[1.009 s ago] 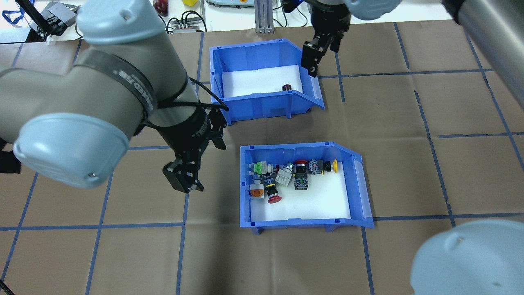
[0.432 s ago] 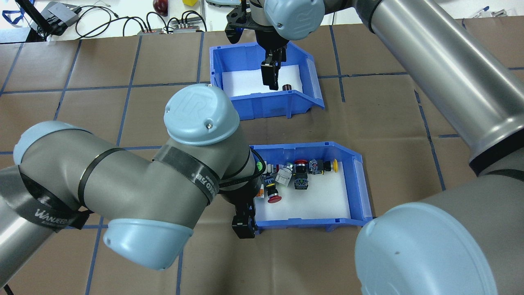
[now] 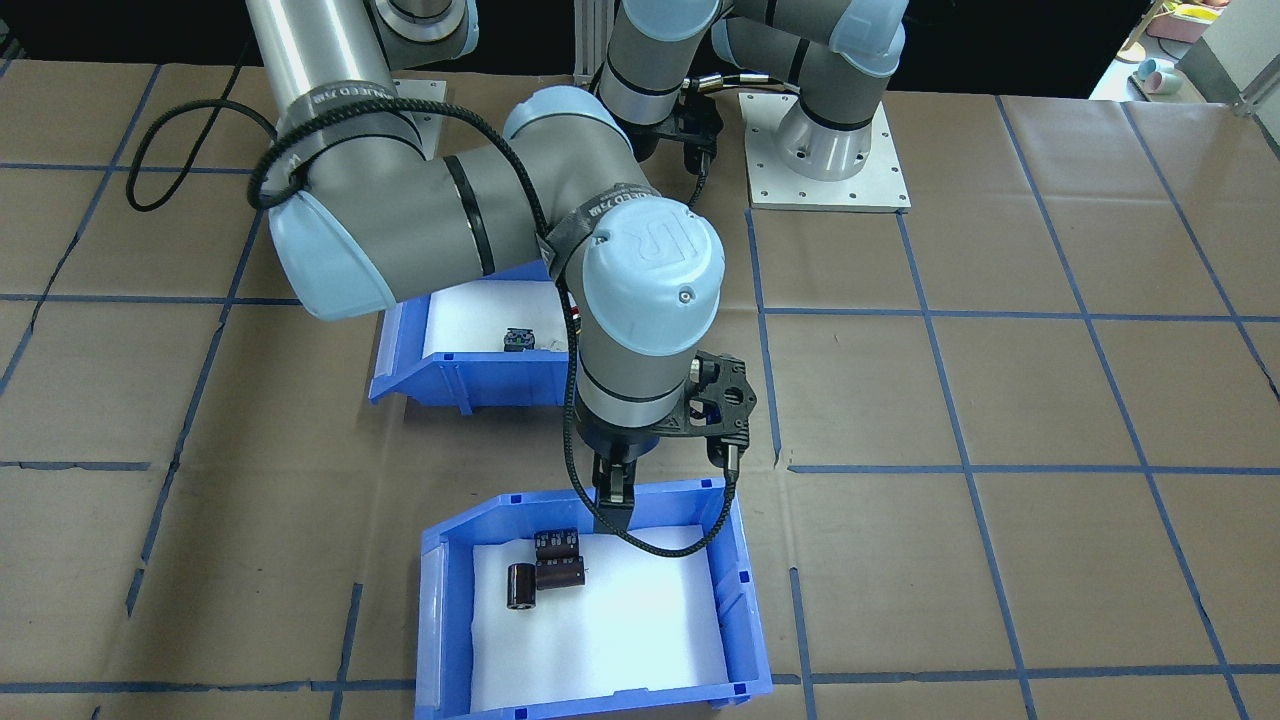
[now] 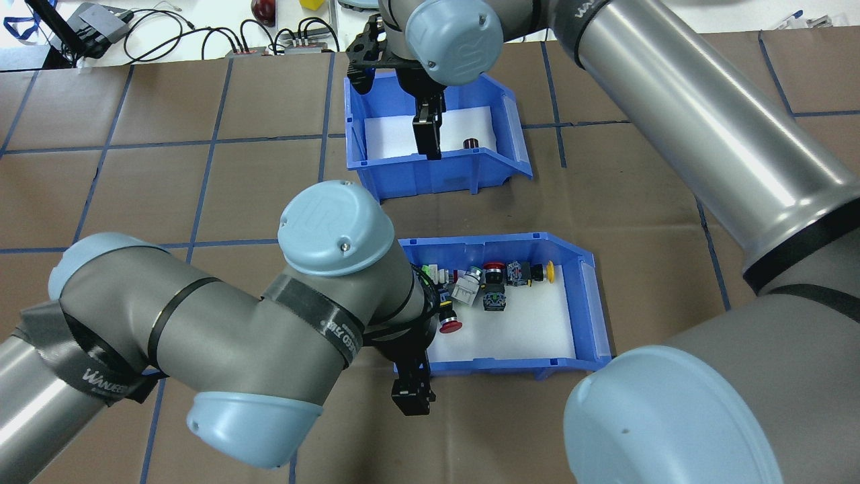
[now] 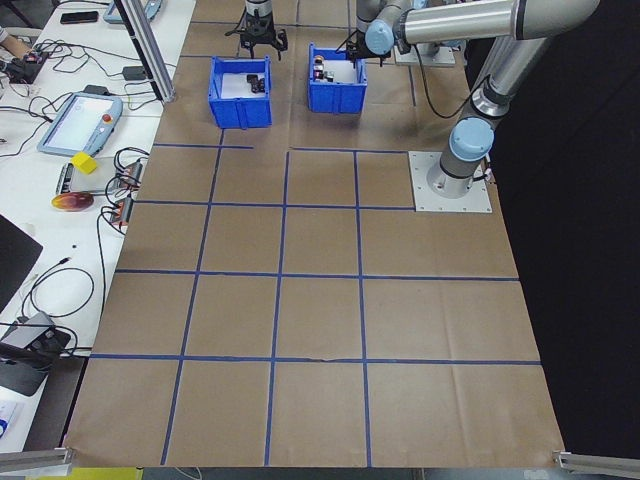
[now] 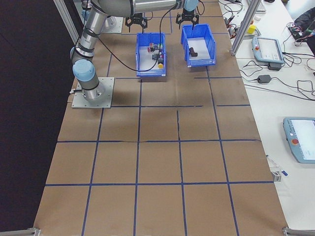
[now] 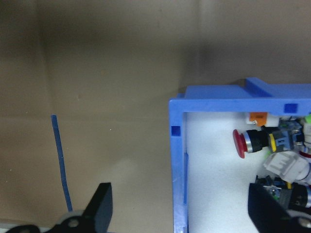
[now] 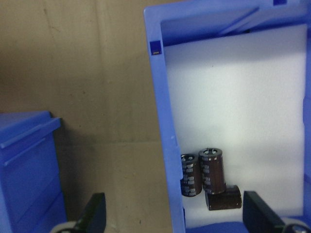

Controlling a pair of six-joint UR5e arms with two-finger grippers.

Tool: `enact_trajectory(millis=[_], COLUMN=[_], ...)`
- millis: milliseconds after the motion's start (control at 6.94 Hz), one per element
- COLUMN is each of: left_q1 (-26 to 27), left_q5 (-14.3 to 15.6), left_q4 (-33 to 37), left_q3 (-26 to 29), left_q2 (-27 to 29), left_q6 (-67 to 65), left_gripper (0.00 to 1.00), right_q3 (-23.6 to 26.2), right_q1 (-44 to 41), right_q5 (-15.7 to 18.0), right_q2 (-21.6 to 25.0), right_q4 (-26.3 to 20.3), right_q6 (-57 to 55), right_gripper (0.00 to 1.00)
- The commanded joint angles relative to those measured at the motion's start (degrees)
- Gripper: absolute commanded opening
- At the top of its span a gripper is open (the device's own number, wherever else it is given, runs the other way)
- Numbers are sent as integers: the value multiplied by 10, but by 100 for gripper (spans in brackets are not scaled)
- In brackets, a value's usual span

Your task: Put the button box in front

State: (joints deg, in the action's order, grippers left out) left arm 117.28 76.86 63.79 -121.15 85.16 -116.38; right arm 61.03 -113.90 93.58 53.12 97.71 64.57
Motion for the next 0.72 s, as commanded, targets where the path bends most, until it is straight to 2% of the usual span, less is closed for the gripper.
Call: enact_trajectory(millis=[0,144,288,577], left_q1=[1,2,3,3], left_q5=[-60,-73,-75,-73], left_q4=[-46,-46,-46,-51], left_q3=[-34,-34,-34,-33], left_q2=[7,6,6,8], left_q6=[-18,-34,-35,-34], left_gripper=[97,97,96,96], right_q3=[7,22,50,102], right_q1=[-8,-7,-4,6], right_q5=[-1,-1,0,4], right_q2=[-20,-24,-25,-23], right_q4=[31,41,73,162], right_q6=[34,35,35,40], right_gripper=[100,100,100,100])
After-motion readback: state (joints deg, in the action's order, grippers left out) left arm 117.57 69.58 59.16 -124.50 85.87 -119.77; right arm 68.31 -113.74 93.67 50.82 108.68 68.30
